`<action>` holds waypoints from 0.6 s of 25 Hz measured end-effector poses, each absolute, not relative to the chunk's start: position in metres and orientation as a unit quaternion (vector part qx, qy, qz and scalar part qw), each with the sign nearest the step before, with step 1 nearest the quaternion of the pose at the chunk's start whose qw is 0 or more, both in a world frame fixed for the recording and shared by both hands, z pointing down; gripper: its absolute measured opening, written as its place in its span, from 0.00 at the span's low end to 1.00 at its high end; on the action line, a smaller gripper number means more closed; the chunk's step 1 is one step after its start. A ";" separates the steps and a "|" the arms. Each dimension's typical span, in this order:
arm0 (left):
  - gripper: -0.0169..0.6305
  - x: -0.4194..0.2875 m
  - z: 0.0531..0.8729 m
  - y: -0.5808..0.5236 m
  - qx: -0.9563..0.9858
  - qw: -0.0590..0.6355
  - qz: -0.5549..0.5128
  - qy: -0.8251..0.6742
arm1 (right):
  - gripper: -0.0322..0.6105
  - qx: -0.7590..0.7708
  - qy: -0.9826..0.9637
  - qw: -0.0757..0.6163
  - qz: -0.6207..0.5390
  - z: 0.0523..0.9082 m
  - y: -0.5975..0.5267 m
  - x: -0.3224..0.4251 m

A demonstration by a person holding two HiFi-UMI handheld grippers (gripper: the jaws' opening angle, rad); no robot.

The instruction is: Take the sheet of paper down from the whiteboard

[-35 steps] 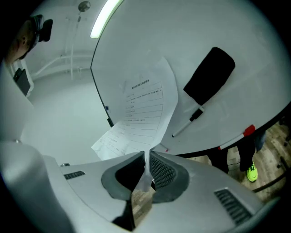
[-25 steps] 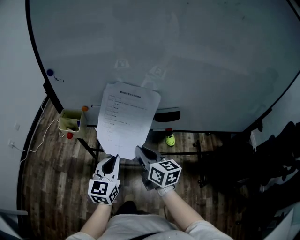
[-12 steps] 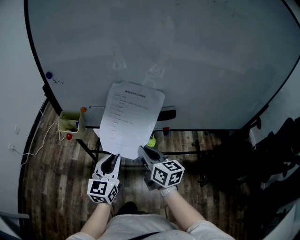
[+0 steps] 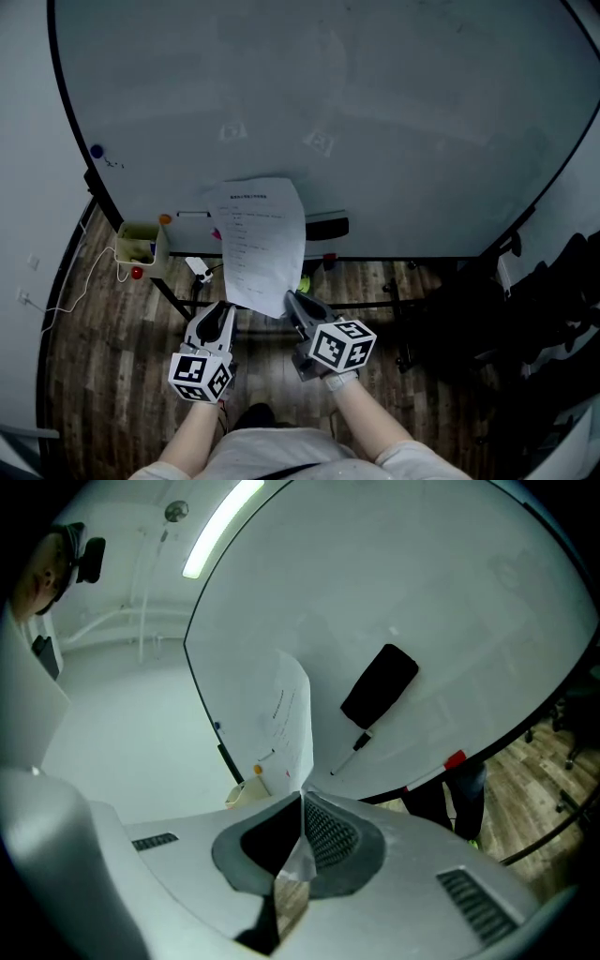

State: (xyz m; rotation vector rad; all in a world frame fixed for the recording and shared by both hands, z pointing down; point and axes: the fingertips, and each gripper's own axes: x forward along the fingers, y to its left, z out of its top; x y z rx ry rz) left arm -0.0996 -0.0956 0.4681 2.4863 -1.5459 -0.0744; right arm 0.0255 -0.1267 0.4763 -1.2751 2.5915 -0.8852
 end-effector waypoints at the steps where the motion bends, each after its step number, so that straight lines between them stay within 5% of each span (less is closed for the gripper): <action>1: 0.14 -0.100 0.470 -0.096 0.844 0.107 -0.023 -0.525 | 0.09 -0.421 0.855 0.065 -0.296 0.476 -0.127 0.025; 15: 0.15 -0.111 0.500 -0.084 0.827 0.131 0.016 -0.546 | 0.09 -0.415 0.850 0.082 -0.314 0.476 -0.107 0.041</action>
